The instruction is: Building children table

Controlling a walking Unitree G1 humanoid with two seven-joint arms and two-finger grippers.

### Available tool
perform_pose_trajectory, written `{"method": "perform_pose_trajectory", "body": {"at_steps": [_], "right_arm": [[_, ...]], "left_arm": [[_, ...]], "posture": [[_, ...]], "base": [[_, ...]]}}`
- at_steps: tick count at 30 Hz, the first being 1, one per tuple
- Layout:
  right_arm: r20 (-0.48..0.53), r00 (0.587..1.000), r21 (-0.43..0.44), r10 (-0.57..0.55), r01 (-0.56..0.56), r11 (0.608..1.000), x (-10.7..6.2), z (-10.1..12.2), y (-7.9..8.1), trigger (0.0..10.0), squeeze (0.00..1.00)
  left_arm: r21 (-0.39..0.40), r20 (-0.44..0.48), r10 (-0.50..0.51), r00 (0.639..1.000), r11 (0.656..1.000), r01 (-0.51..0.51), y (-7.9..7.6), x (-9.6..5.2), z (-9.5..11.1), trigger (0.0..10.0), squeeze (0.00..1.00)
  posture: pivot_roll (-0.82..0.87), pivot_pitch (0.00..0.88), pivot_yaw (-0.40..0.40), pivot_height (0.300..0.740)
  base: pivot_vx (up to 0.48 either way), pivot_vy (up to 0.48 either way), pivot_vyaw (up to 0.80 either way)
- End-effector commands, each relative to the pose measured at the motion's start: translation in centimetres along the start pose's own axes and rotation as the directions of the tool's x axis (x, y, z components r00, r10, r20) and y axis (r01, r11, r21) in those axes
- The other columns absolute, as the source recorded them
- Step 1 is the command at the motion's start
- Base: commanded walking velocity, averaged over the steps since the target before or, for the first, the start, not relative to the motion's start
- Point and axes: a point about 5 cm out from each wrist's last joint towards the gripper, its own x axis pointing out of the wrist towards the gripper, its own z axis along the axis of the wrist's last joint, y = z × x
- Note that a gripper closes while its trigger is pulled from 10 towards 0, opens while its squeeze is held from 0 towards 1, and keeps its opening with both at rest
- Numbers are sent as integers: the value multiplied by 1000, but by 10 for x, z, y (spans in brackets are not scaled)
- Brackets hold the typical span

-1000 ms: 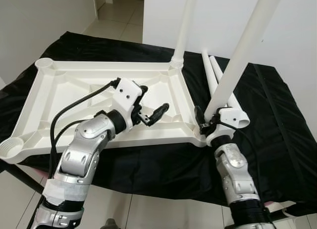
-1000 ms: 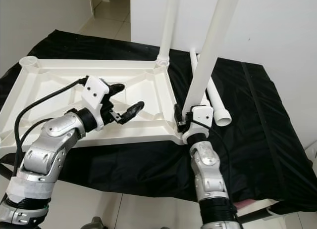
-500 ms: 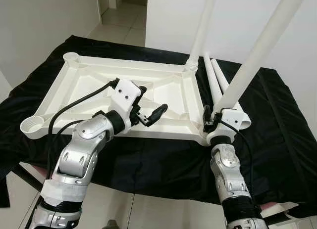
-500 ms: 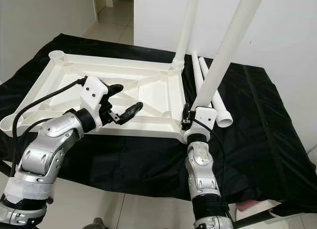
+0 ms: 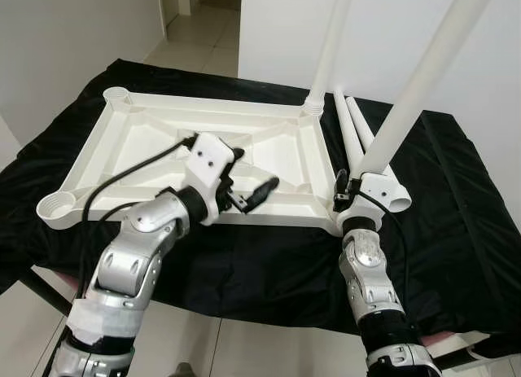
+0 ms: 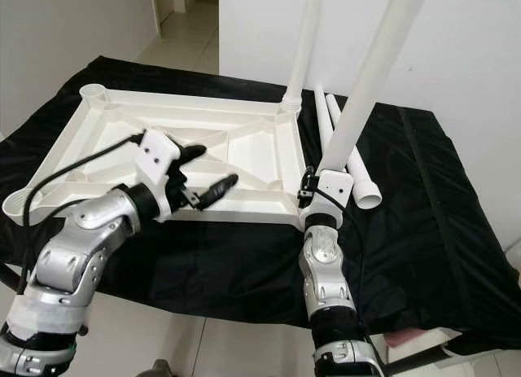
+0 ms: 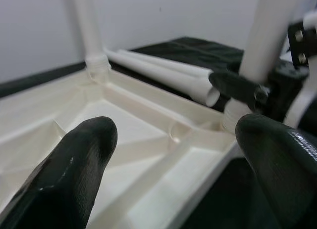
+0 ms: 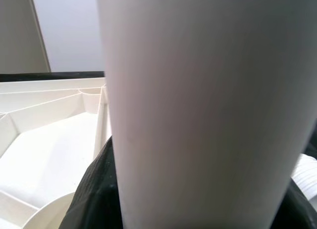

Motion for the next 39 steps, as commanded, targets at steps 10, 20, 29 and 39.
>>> {"method": "perform_pose_trajectory", "body": {"at_steps": [10,20,29,39], "right_arm": [[-172,983,-46,-69,62,997,-12,-37,-17,10000,0],[-174,983,-50,-62,54,997,-15,-39,-14,10000,0],[-182,981,-47,-66,59,997,-18,-42,-15,10000,0],[-190,980,-45,-63,55,997,-21,-44,-14,10000,0]], "left_arm": [[-54,-186,-158,970,987,151,-36,23,-47,10000,0],[11,-308,-138,941,989,149,-32,51,-64,10000,0],[60,-320,-61,946,995,84,-14,68,-59,10000,0],[104,-451,-27,892,991,83,-7,69,-86,10000,0]], "posture": [[149,56,-39,740],[138,66,-33,740],[133,72,-25,740],[119,72,-16,740]], "base": [[0,0,0],[0,0,0],[0,0,0],[0,0,0]]}}
